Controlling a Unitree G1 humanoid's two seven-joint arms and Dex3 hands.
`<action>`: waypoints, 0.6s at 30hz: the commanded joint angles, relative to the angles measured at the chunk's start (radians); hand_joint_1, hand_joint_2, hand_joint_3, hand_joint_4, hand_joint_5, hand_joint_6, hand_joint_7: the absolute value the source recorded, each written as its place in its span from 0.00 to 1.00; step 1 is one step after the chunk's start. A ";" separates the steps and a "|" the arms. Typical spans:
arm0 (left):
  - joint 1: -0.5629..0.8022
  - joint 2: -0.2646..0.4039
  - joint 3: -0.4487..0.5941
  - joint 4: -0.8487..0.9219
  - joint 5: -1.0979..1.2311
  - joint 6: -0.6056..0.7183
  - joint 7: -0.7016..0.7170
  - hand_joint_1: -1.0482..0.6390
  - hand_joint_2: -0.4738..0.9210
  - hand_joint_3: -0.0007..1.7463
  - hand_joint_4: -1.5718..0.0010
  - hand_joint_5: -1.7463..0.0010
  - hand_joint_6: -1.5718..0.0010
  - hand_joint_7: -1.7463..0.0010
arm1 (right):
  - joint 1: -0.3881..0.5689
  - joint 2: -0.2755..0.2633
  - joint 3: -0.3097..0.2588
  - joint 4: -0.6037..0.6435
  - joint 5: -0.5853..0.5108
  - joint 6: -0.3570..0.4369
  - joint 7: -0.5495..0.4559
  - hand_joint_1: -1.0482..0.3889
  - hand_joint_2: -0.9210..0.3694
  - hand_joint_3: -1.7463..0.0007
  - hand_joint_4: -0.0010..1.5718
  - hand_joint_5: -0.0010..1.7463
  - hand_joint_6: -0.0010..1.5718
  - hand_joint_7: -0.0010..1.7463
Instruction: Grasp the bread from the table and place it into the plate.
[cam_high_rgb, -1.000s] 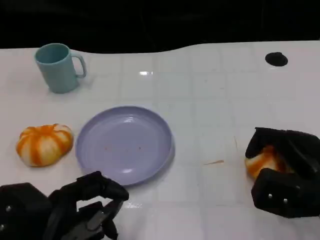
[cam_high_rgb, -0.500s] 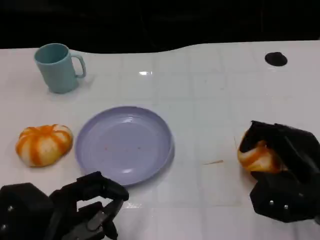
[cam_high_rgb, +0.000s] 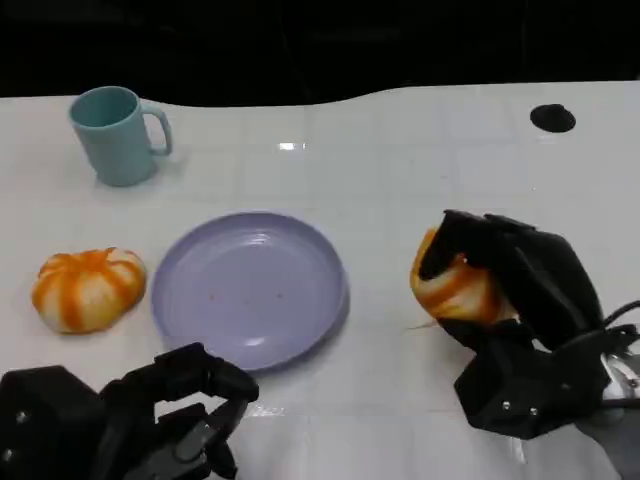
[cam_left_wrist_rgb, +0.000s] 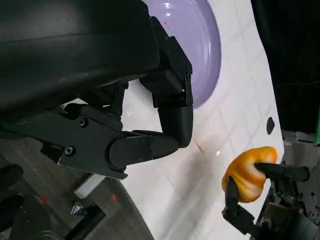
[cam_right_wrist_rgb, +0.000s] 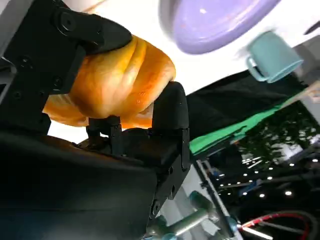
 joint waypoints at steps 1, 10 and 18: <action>0.007 0.006 -0.003 -0.017 0.000 0.003 0.005 0.42 0.98 0.31 0.58 0.00 0.63 0.22 | -0.050 0.027 0.022 0.030 -0.009 -0.011 -0.012 0.67 0.53 0.17 0.62 1.00 0.48 1.00; 0.014 0.005 -0.016 -0.026 0.010 -0.005 0.010 0.42 0.98 0.31 0.59 0.00 0.63 0.22 | -0.133 0.099 0.084 0.118 -0.046 -0.010 -0.025 0.68 0.53 0.15 0.64 1.00 0.48 1.00; 0.018 0.009 -0.021 -0.025 0.014 -0.022 0.004 0.42 0.98 0.33 0.59 0.00 0.63 0.22 | -0.235 0.171 0.141 0.266 -0.061 -0.018 -0.045 0.66 0.52 0.15 0.64 1.00 0.48 0.99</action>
